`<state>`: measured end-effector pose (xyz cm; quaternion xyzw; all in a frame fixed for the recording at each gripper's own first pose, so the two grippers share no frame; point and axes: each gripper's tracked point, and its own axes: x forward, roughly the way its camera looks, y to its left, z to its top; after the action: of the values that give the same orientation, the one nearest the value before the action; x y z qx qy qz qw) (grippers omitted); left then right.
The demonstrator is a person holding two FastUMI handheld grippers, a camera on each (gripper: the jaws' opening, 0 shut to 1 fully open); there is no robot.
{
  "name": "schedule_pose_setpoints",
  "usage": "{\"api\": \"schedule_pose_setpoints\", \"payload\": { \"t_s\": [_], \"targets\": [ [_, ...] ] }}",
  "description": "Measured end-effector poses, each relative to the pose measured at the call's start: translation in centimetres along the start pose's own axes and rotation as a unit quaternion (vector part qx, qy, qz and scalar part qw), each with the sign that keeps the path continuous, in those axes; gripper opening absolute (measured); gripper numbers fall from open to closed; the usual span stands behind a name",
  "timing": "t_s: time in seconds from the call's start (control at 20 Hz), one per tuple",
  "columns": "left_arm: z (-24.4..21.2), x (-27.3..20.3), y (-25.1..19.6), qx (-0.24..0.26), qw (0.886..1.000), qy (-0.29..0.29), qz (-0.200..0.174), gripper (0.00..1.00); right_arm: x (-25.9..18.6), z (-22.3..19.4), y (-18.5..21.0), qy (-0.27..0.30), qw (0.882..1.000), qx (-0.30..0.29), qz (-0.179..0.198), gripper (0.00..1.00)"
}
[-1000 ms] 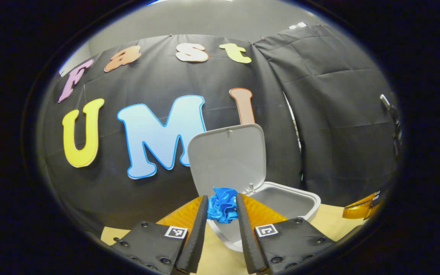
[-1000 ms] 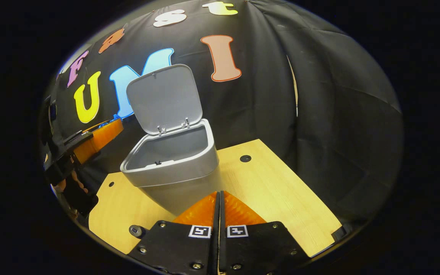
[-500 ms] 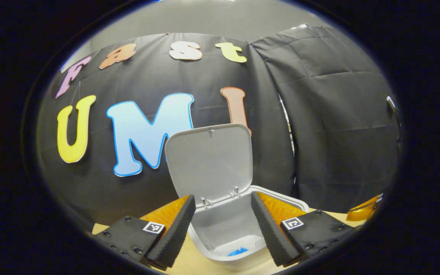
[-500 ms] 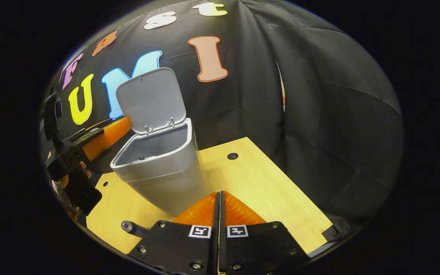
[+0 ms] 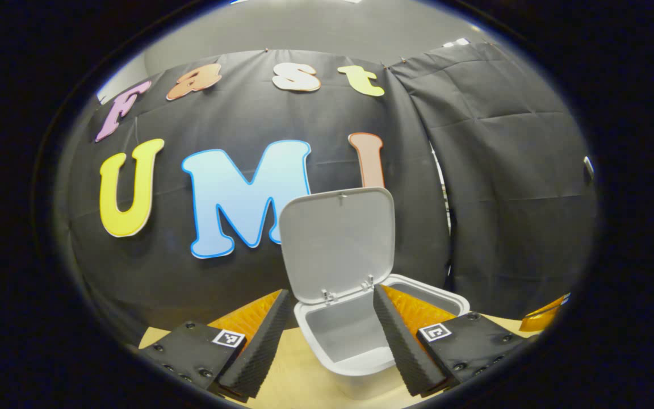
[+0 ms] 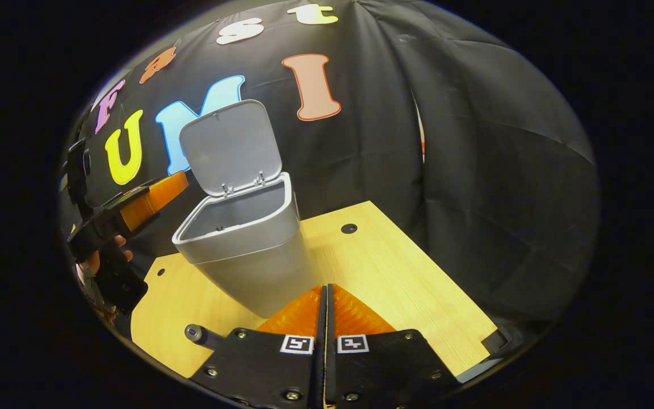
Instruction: Press the lid of the desktop garbage bin to open it, pick up the crumpled paper on the desktop and throw it into the bin, then pick up the pop can on the desktop and drop it into the bin, and finally close the garbage bin lid.
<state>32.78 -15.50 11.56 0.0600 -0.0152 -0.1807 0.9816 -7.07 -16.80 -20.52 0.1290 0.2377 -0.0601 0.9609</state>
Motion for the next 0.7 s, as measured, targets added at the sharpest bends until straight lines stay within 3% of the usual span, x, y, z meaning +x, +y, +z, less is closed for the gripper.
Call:
{"api": "schedule_pose_setpoints", "payload": {
  "t_s": [0.35, 0.4, 0.5, 0.7],
  "targets": [
    [-0.7, -4.0, 5.7, -0.017, 0.999, 0.011, 0.047, 1.00, -0.1, -1.2, 4.5, 0.009, 0.999, -0.012, 0.036, 0.01],
    [-0.8, -4.6, 6.5, -0.020, 0.998, 0.013, 0.054, 0.95, -0.2, -1.5, 5.2, 0.011, 0.999, -0.015, 0.041, 0.01],
    [-1.2, -6.0, 8.6, -0.023, 0.997, 0.017, 0.072, 1.00, -0.1, -2.0, 6.6, 0.017, 0.998, -0.020, 0.052, 0.01],
    [-1.9, -9.0, 12.7, -0.024, 0.994, 0.026, 0.102, 1.00, 0.4, -2.7, 9.7, 0.027, 0.996, -0.032, 0.074, 0.01]
  ]
}}
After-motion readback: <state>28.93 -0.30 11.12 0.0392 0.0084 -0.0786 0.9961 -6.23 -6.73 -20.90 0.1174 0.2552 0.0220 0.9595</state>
